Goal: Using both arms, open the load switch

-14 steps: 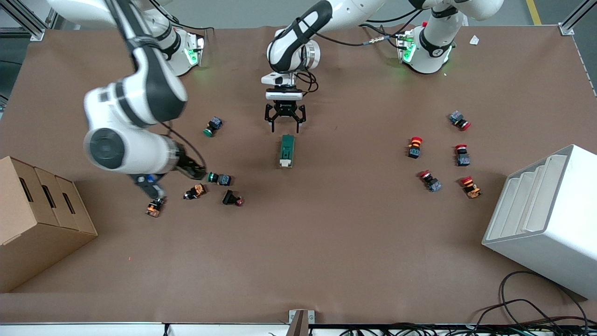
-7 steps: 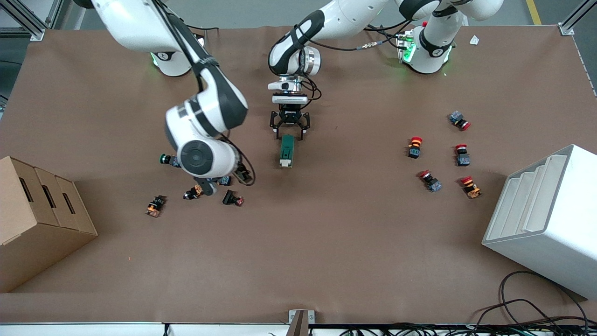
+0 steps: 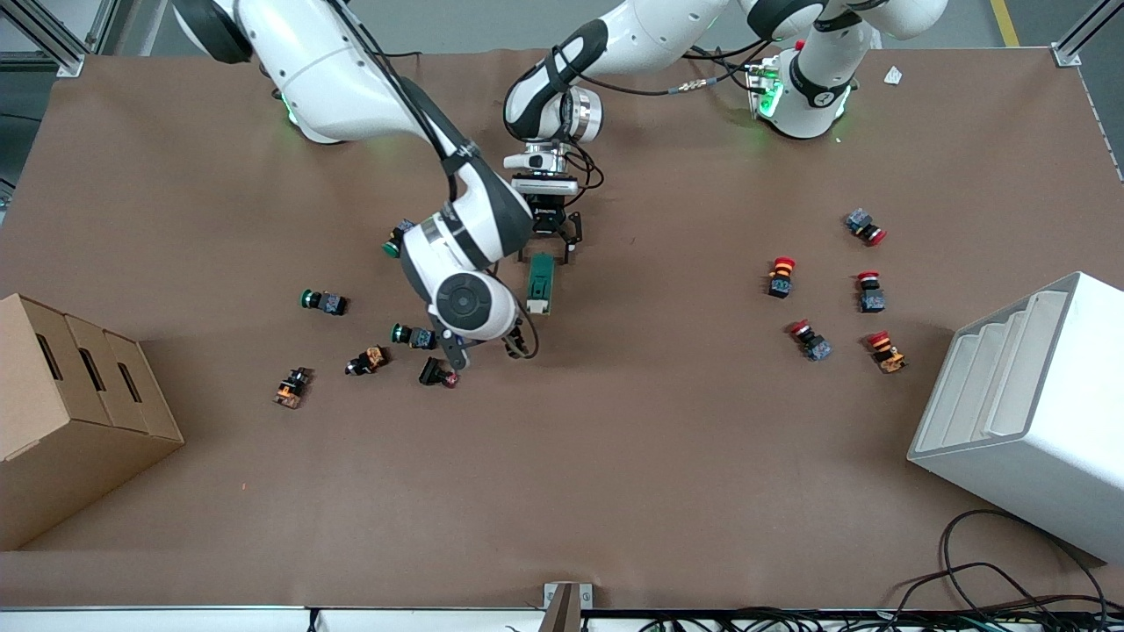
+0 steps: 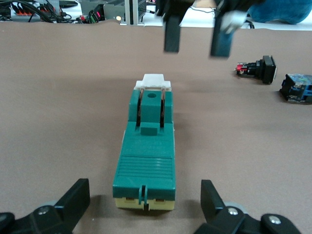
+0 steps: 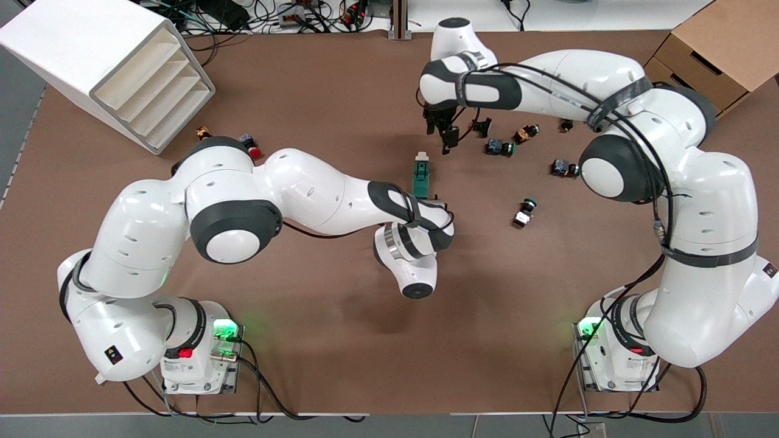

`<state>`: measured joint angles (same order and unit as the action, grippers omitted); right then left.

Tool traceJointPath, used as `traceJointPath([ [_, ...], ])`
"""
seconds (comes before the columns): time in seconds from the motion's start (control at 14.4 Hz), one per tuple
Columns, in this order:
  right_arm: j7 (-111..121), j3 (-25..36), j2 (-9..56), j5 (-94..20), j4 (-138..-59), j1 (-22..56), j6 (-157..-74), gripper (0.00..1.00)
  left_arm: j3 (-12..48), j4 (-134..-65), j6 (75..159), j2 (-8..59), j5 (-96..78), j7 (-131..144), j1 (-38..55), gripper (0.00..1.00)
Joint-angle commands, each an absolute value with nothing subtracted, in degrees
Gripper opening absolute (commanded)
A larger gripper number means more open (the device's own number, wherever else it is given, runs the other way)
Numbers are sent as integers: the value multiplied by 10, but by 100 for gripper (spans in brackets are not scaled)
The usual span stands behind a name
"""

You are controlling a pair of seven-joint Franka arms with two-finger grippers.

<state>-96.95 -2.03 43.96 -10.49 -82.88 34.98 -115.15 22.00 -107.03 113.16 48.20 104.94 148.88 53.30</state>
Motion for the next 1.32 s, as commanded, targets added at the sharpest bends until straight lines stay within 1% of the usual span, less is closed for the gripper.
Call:
traceJointPath([
  [0.0,-983,-16,453,-118,-815,362,-1156,100,214,-1059,1129,502,1066,1508,539,99],
  [0.21,-982,-17,450,-119,-816,369,-1140,100,213,-1063,1128,503,1066,1508,541,100],
  [0.35,-984,-18,448,-123,-814,373,-1099,100,212,-1061,1128,504,1066,1508,541,99],
  [0.63,-1010,-18,446,-127,-813,383,-1051,100,212,-1062,1128,505,1066,1508,541,100],
  [1.04,-1012,-33,427,-128,-812,375,-1010,100,212,-1061,1128,505,1066,1508,541,100],
  [1.25,-1012,-39,415,-149,-805,374,-988,100,211,-1062,1128,505,1066,1508,541,99],
])
